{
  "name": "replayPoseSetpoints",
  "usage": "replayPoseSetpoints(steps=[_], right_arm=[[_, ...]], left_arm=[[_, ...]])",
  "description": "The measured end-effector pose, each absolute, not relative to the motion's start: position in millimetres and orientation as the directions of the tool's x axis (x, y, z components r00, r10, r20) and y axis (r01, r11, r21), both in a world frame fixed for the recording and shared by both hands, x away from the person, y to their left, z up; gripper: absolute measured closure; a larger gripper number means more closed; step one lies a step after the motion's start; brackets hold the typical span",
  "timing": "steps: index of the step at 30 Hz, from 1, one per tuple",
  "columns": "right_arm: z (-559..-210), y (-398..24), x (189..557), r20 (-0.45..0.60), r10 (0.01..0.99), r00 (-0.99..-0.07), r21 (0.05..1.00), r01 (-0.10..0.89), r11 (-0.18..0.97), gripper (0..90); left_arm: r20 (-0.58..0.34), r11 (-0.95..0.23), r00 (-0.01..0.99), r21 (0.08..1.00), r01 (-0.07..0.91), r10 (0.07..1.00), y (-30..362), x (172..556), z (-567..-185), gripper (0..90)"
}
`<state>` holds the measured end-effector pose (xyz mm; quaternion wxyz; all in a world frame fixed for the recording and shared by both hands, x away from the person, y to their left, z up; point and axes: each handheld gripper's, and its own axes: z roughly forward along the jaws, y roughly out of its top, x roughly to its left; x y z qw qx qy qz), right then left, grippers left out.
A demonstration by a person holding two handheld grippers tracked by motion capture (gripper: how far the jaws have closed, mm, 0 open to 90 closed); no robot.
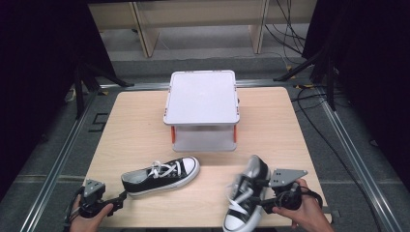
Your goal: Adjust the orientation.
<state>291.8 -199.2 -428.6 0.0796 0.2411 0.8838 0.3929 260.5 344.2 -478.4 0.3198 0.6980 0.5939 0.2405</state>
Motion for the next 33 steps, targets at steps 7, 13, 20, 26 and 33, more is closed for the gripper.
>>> replayPoseSetpoints(steps=[7,13,20,26,33], right_arm=[[-440.0,-211.3,290.3,0.043,0.492,-0.87,0.692,0.381,0.613,40.9],[-429.9,-208.1,291.8,0.007,0.462,-0.887,0.721,0.324,0.612,31.7],[-428.4,-196.6,301.3,0.033,0.443,-0.896,0.725,0.326,0.606,23.5],[-439.0,-187.5,314.3,0.139,0.4,-0.906,0.671,0.383,0.634,27.8],[-432.1,-199.8,315.0,0.142,0.398,-0.906,0.681,0.381,0.626,47.3]], left_arm=[[-0.046,-0.086,0.177,0.74,0.667,0.983,343.6,260.5,-477.0,16.5],[-0.057,-0.068,0.168,0.754,0.653,0.984,344.0,259.9,-474.8,16.6],[-0.062,-0.06,0.165,0.764,0.642,0.984,345.4,259.7,-473.6,16.8],[-0.062,-0.054,0.156,0.764,0.643,0.986,346.8,258.7,-472.4,16.9],[-0.052,-0.058,0.153,0.767,0.639,0.987,347.5,257.0,-470.5,17.0]])
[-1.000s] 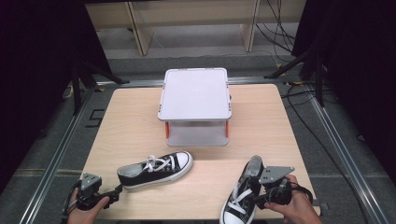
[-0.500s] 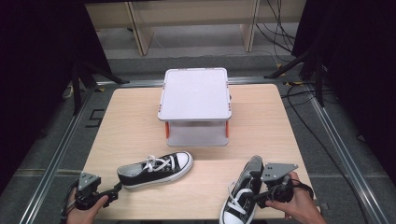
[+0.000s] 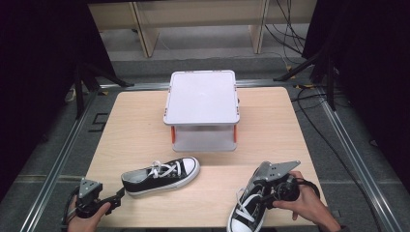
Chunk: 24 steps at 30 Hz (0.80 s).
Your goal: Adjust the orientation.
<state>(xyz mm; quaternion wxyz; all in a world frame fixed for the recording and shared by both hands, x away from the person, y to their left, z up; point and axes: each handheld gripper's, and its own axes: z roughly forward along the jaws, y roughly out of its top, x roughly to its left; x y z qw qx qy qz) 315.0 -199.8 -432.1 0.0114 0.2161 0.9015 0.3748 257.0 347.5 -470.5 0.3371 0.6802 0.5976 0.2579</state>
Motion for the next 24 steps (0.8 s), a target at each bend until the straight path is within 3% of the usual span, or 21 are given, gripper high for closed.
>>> replayPoseSetpoints(steps=[1,2,9,19,24], right_arm=[[-432.1,-199.8,315.0,0.142,0.398,-0.906,0.681,0.381,0.626,47.3],[-427.7,-201.9,312.0,0.133,0.388,-0.912,0.686,0.368,0.628,56.9],[-425.1,-201.4,310.1,0.121,0.33,-0.936,0.709,0.315,0.631,78.8],[-414.5,-184.4,317.1,0.038,0.399,-0.916,0.732,0.297,0.613,85.4],[-410.4,-191.1,344.3,0.108,0.576,-0.811,0.771,0.434,0.466,85.5]], left_arm=[[-0.052,-0.058,0.153,0.767,0.639,0.987,347.5,257.0,-470.5,17.0],[-0.056,-0.053,0.151,0.772,0.634,0.987,347.3,257.4,-471.0,17.0],[-0.063,-0.043,0.145,0.772,0.634,0.987,348.0,258.0,-471.7,17.1],[-0.06,-0.043,0.139,0.771,0.635,0.988,348.7,257.3,-470.5,17.2],[-0.074,-0.034,0.143,0.774,0.632,0.987,349.2,258.8,-472.2,17.2]])
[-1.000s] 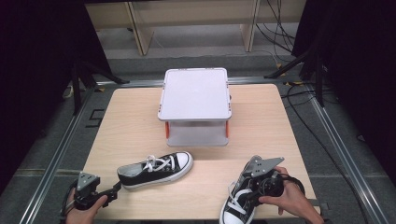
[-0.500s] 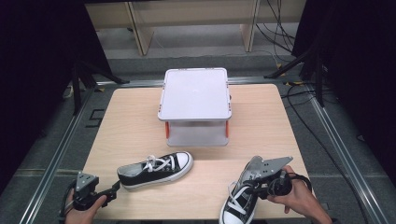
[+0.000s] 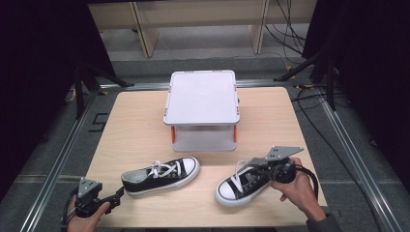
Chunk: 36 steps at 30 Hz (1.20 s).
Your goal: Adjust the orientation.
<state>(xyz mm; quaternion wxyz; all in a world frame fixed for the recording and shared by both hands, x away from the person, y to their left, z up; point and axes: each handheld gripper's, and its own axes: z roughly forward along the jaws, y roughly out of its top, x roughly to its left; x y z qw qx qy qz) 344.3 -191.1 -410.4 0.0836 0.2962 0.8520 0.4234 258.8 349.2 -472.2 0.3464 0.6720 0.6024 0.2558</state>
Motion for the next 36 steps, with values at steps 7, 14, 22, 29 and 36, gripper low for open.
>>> replayPoseSetpoints(steps=[7,14,22,29,36], right_arm=[[-415.0,-172.9,335.5,0.173,0.613,-0.771,0.762,0.499,0.412,84.2],[-409.6,-164.0,326.2,0.268,0.593,-0.76,0.769,0.539,0.344,78.5],[-386.4,-189.6,324.9,0.181,0.603,-0.777,0.838,0.442,0.318,68.3],[-395.3,-209.9,328.5,0.059,0.605,-0.794,0.816,0.388,0.429,62.0],[-403.5,-211.7,332.0,0.023,0.597,-0.802,0.77,0.395,0.501,60.9]], left_arm=[[-0.067,-0.039,0.143,0.776,0.63,0.987,348.0,258.9,-471.6,17.1],[-0.065,-0.041,0.146,0.777,0.628,0.987,348.1,258.6,-471.2,17.1],[-0.062,-0.042,0.142,0.775,0.631,0.988,347.7,257.9,-470.4,17.1],[-0.065,-0.042,0.147,0.778,0.627,0.987,348.6,258.9,-471.7,17.1],[-0.062,-0.043,0.144,0.775,0.63,0.988,347.7,258.2,-470.7,17.1]])
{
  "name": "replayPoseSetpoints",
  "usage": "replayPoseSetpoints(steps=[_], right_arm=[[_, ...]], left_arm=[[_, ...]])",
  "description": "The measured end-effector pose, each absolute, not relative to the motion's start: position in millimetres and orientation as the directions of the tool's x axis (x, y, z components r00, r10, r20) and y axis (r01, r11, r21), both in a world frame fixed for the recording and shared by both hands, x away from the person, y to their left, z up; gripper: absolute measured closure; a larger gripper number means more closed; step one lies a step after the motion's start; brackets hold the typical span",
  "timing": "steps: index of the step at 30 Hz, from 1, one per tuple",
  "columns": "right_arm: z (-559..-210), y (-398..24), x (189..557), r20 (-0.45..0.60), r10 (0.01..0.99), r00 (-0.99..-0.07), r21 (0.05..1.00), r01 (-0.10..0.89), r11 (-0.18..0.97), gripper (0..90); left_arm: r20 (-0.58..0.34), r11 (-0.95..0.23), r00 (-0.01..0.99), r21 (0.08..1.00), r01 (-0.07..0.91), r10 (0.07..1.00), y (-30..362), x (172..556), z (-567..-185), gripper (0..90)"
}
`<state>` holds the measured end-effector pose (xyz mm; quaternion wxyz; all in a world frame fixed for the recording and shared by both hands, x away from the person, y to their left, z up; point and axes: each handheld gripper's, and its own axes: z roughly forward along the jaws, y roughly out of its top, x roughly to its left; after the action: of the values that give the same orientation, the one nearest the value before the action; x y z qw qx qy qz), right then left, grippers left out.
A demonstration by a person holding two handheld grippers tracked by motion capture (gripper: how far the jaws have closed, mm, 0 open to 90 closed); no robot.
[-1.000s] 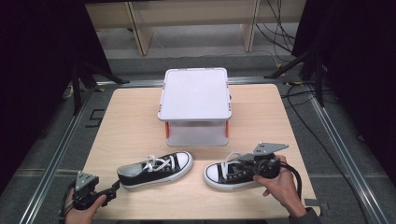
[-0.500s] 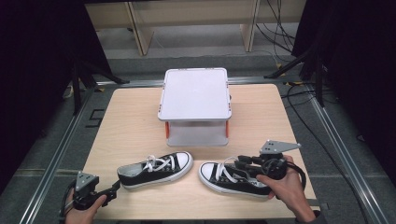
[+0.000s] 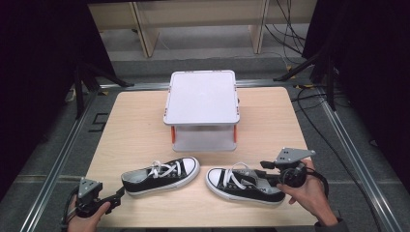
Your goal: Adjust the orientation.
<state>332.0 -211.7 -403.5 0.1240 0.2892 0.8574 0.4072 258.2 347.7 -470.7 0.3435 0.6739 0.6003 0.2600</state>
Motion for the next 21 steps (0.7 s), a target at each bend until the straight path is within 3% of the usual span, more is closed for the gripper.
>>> replayPoseSetpoints(steps=[8,12,17,21], right_arm=[[-417.1,-199.2,343.1,-0.086,0.513,-0.854,0.727,0.298,0.619,65.5],[-419.4,-198.0,345.8,-0.096,0.51,-0.855,0.707,0.302,0.639,67.8],[-425.8,-193.1,346.6,-0.1,0.495,-0.863,0.686,0.3,0.662,84.3],[-423.7,-189.3,344.6,-0.13,0.505,-0.853,0.681,0.293,0.671,87.9]], left_arm=[[-0.064,-0.042,0.145,0.774,0.632,0.987,348.0,258.5,-471.2,17.1],[-0.064,-0.046,0.149,0.772,0.635,0.987,348.0,258.3,-471.1,17.1],[-0.064,-0.046,0.149,0.771,0.635,0.987,348.2,258.6,-471.2,17.1],[-0.069,-0.041,0.149,0.776,0.63,0.986,347.9,258.8,-471.6,17.2]])
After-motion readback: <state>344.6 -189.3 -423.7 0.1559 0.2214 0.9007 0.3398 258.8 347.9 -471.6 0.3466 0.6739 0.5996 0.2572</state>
